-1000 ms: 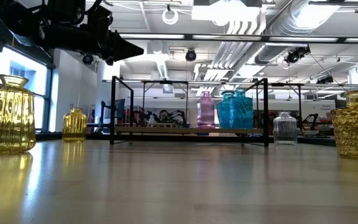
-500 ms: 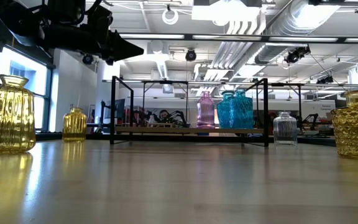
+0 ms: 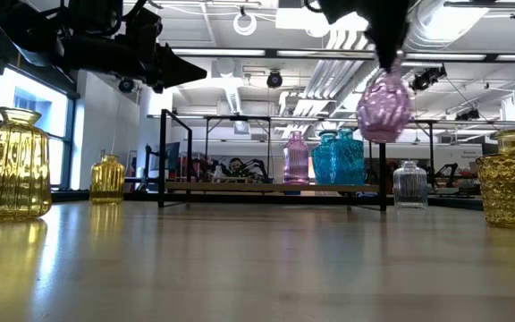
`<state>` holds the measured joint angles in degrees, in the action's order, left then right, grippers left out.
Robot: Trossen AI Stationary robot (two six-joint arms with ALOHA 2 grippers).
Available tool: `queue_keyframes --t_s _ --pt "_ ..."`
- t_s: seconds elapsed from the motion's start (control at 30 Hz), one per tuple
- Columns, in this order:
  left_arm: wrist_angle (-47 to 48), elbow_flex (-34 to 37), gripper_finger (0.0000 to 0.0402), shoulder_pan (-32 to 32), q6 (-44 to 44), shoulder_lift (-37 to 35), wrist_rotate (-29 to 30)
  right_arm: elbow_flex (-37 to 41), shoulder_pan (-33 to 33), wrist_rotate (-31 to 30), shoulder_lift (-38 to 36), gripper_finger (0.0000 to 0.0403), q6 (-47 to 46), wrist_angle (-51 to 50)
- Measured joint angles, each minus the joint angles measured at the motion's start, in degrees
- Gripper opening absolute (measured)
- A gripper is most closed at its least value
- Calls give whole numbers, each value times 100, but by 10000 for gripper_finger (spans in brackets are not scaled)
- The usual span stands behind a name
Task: Sort vases onto shelf
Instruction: Put the right purple vase on the shelf aligned with the other purple vase
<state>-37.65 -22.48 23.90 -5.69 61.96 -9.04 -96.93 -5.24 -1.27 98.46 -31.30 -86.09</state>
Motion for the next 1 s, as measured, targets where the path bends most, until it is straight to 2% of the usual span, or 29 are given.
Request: queue_keyframes --t_s 0.1,0.23,0.53,0.83,1.0 --pt "2 0 5 2 -13 -1 8 -648 419 -234 366 124 922 -386" --pt "12 0 5 4 -52 -1 44 -1540 904 -315 819 125 2008 -383" --pt "26 0 5 7 -55 0 59 -3131 1706 -667 1730 125 3906 -390" --pt "24 0 5 7 -55 0 61 -3509 2318 -1493 2167 125 5328 -393" --pt "22 0 5 7 -55 -1 61 -3503 2671 -1522 2338 125 5789 -377"
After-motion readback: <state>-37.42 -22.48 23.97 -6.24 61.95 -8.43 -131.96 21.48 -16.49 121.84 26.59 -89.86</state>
